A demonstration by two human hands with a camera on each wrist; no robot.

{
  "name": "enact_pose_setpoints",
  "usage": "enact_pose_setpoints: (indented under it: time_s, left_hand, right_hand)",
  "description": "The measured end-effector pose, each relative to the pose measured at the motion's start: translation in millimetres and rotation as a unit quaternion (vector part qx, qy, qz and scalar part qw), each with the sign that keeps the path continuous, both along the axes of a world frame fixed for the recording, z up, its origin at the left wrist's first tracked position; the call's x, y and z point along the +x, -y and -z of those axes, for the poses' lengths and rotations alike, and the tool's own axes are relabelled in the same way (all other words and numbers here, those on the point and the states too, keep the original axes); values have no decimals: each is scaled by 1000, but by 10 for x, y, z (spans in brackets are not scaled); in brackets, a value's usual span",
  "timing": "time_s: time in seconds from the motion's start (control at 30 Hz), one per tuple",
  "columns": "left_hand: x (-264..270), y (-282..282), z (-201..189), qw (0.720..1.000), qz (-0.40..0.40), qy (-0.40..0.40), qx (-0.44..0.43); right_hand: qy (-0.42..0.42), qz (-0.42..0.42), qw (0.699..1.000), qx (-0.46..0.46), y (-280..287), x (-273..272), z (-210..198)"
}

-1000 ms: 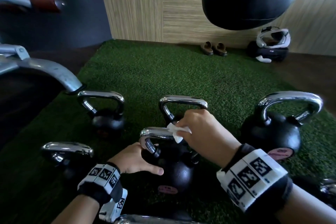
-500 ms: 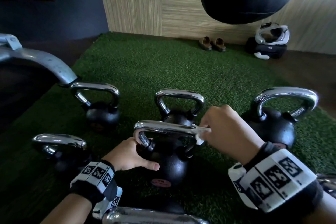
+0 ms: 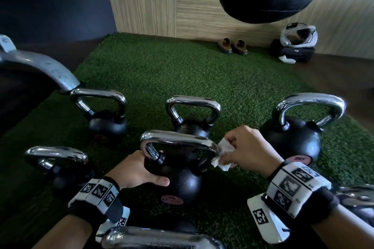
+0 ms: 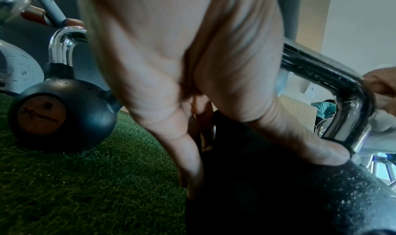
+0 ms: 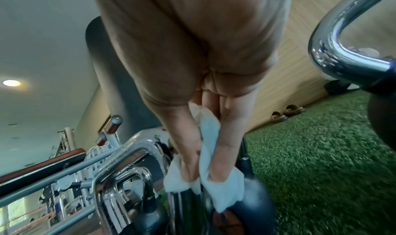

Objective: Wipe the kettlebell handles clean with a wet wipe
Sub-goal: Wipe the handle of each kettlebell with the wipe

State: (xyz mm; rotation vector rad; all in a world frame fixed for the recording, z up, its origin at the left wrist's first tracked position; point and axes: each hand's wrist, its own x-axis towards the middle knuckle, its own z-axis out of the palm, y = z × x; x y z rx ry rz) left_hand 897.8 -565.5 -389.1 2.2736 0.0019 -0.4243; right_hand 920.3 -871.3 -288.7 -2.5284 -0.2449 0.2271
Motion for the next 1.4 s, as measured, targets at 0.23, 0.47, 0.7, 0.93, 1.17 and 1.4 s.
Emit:
enact_pose_setpoints:
  time_s: [0.23,0.47,0.7,0.93,1.17,1.4]
  left_hand:
    - [5,-28,62,1000,-8,11,-10]
    - [1,-194,-124,996,37,-28,75]
    - [-34,-221,-983,962,-111,250,-4]
    - [-245,459,-1626,952,-52,99,-286]
    - [-183,545,-1606,924,-38,51,-376]
    - [-104,393,-1538,958,-25,149,-244]
  right_hand:
    - [-97,50,980,166,-30,-24,643]
    - [23,84,993,78,179,117,558]
    - [146,82,965,203,69,144,-152]
    - [238,-52,936,255,-422,-107,-509]
    - [317,-64,910,258,-621,-101,-497]
    - [238,-119,929,256,-541,-152,-472]
